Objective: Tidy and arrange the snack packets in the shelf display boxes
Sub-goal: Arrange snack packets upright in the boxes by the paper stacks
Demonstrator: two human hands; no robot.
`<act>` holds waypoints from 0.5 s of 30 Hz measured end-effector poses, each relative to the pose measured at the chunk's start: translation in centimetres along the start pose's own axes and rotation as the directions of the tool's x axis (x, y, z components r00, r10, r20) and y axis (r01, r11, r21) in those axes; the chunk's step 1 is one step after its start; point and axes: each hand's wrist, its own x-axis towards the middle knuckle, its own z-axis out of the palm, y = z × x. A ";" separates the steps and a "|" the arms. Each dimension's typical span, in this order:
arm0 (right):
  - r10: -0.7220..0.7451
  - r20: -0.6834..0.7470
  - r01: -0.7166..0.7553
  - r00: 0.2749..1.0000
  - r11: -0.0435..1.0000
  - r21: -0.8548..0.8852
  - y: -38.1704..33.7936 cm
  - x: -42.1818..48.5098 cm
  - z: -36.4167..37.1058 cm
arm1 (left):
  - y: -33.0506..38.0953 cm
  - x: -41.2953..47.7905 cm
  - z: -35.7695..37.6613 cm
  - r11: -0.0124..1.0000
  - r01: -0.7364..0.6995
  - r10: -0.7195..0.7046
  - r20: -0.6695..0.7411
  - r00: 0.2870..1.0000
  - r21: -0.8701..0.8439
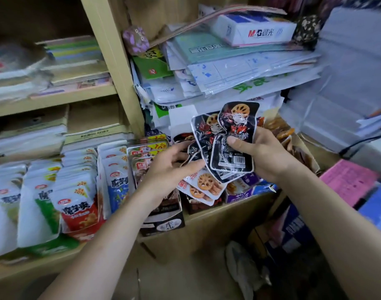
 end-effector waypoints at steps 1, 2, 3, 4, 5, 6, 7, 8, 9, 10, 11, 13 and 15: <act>-0.002 0.007 0.002 1.000 1.000 0.007 0.1 0.0 0.1 | -0.1 0.2 -0.1 0.999 -0.005 0.004 0.035 0.999 0.033; -0.005 -0.001 0.005 1.000 1.000 0.011 0.2 0.0 0.1 | -0.2 0.4 -0.1 0.998 -0.003 0.001 0.048 0.999 0.055; -0.011 -0.016 0.011 1.000 1.000 0.020 0.2 -0.1 0.1 | -0.3 0.6 -0.2 0.998 0.000 -0.003 0.042 0.999 0.062; -0.017 -0.037 0.018 0.999 0.999 0.033 0.1 -0.1 0.0 | -0.5 0.7 -0.3 0.998 -0.003 0.002 0.021 1.000 0.061; -0.026 -0.059 0.028 0.998 0.999 0.044 0.1 -0.1 -0.1 | -0.6 0.7 -0.2 0.998 -0.025 0.025 0.001 1.000 0.052; -0.038 -0.081 0.042 0.996 0.998 0.052 0.1 -0.2 -0.2 | -0.7 0.6 -0.2 0.998 -0.050 0.052 -0.027 0.998 0.048; -0.052 -0.104 0.059 0.993 0.997 0.058 0.1 -0.2 -0.2 | -0.9 0.6 -0.1 0.997 -0.068 0.071 -0.065 0.995 0.042; -0.062 -0.130 0.071 0.990 0.996 0.062 0.2 -0.2 -0.3 | -1.3 0.6 0.0 0.996 -0.079 0.083 -0.112 0.990 0.044; -0.076 -0.149 0.086 0.986 0.994 0.066 0.2 -0.3 -0.3 | -1.6 0.6 0.1 0.995 -0.080 0.087 -0.162 0.983 0.052; -0.089 -0.164 0.101 0.982 0.993 0.066 0.2 -0.3 -0.3 | -1.8 0.7 0.3 0.994 -0.087 0.098 -0.201 0.975 0.061; -0.108 -0.174 0.119 0.979 0.991 0.054 0.1 -0.3 -0.2 | -2.0 0.7 0.6 0.992 -0.104 0.118 -0.228 0.966 0.072; -0.162 -0.177 0.165 0.971 0.986 0.000 0.1 -0.4 0.0 | -2.0 0.6 1.1 0.983 -0.139 0.166 -0.266 0.950 0.117; -0.208 -0.164 0.199 0.964 0.978 -0.068 0.3 -0.3 -0.1 | -2.1 0.7 1.4 0.971 -0.174 0.217 -0.293 0.931 0.164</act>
